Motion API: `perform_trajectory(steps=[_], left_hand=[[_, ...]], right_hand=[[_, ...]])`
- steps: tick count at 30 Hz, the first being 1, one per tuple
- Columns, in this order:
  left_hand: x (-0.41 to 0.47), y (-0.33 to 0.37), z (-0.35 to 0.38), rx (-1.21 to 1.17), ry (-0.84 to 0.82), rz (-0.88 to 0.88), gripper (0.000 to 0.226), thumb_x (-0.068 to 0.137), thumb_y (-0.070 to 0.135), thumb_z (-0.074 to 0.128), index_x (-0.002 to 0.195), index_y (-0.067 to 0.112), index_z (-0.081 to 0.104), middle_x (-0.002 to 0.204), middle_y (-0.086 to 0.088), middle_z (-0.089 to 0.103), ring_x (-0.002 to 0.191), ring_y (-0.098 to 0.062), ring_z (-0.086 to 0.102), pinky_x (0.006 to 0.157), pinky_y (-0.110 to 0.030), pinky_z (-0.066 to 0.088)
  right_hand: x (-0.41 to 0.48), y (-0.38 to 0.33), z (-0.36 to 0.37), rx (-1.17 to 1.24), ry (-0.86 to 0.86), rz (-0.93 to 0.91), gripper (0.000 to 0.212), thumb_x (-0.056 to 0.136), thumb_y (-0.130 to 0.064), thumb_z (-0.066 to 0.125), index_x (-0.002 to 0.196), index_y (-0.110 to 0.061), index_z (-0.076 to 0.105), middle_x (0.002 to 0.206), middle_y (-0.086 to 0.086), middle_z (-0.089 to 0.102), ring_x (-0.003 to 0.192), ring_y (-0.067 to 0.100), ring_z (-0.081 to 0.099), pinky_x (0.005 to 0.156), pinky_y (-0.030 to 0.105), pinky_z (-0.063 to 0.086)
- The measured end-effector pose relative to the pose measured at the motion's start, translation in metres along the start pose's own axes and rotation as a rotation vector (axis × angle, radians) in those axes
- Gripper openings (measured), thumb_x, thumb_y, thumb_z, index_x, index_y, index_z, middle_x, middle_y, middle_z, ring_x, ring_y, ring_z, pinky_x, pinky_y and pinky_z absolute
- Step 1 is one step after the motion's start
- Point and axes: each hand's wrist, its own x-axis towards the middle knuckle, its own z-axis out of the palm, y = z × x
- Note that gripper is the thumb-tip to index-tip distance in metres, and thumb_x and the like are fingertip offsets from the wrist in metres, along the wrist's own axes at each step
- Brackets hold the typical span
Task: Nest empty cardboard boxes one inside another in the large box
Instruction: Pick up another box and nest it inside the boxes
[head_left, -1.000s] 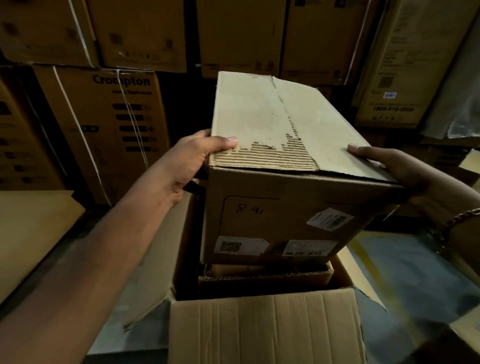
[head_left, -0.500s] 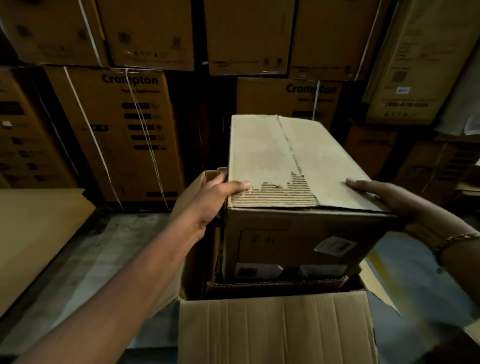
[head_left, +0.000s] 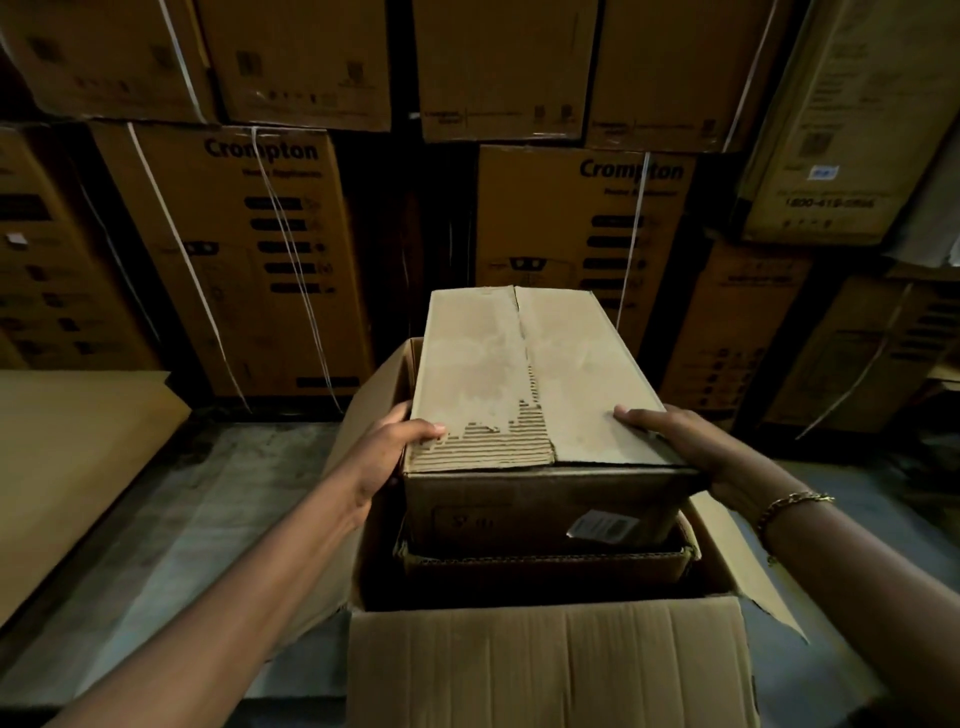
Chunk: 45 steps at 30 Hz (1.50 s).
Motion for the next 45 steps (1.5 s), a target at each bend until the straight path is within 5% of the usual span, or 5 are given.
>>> perform_trajectory(steps=[7, 11, 16, 23, 45], left_hand=[[0.025, -0.021, 0.002, 0.259, 0.059, -0.077, 0.046, 0.081, 0.011, 0.073, 0.12, 0.026, 0.054, 0.113, 0.008, 0.066, 0.103, -0.012, 0.061, 0.099, -0.034, 0.044], [0.035, -0.045, 0.019, 0.816, 0.053, -0.073, 0.047, 0.081, 0.026, 0.07, 0.126, 0.031, 0.059, 0.117, 0.004, 0.068, 0.097, -0.016, 0.066, 0.088, -0.039, 0.056], [0.048, -0.073, 0.029, 1.063, -0.072, -0.101, 0.072, 0.079, 0.042, 0.045, 0.148, 0.023, 0.035, 0.16, -0.007, 0.031, 0.14, -0.029, 0.041, 0.106, -0.04, 0.042], [0.039, -0.087, 0.034, 1.054, 0.018, -0.077, 0.074, 0.094, 0.052, 0.037, 0.16, 0.027, 0.012, 0.168, 0.002, 0.002, 0.15, -0.027, 0.026, 0.114, -0.039, 0.033], [0.091, -0.073, 0.069, 1.304, -0.181, 0.029, 0.1, 0.085, 0.085, 0.019, 0.159, 0.024, -0.01, 0.162, -0.011, -0.027, 0.147, -0.033, -0.03, 0.115, -0.058, -0.017]], right_hand=[[0.02, 0.019, 0.016, -0.141, -0.06, -0.01, 0.096, 0.06, -0.069, 0.079, 0.133, -0.013, 0.05, 0.106, -0.002, 0.057, 0.091, 0.016, 0.059, 0.065, 0.028, 0.047], [0.027, 0.036, 0.032, -0.479, -0.059, -0.118, 0.065, 0.085, -0.041, 0.076, 0.138, -0.024, 0.043, 0.118, 0.001, 0.06, 0.082, 0.009, 0.063, 0.058, 0.02, 0.051], [0.033, 0.06, 0.054, -1.025, -0.062, -0.161, 0.075, 0.084, -0.061, 0.06, 0.146, -0.024, 0.041, 0.161, -0.004, 0.029, 0.13, 0.024, 0.052, 0.109, 0.05, 0.041], [0.034, 0.078, 0.061, -0.966, -0.103, -0.218, 0.085, 0.097, -0.057, 0.044, 0.16, -0.015, 0.007, 0.168, 0.0, -0.009, 0.149, 0.037, 0.02, 0.117, 0.05, 0.028], [0.05, 0.016, 0.109, -0.93, 0.044, -0.324, 0.082, 0.092, -0.064, 0.05, 0.159, -0.028, 0.018, 0.168, 0.001, 0.012, 0.153, 0.028, 0.014, 0.12, 0.046, 0.023]])
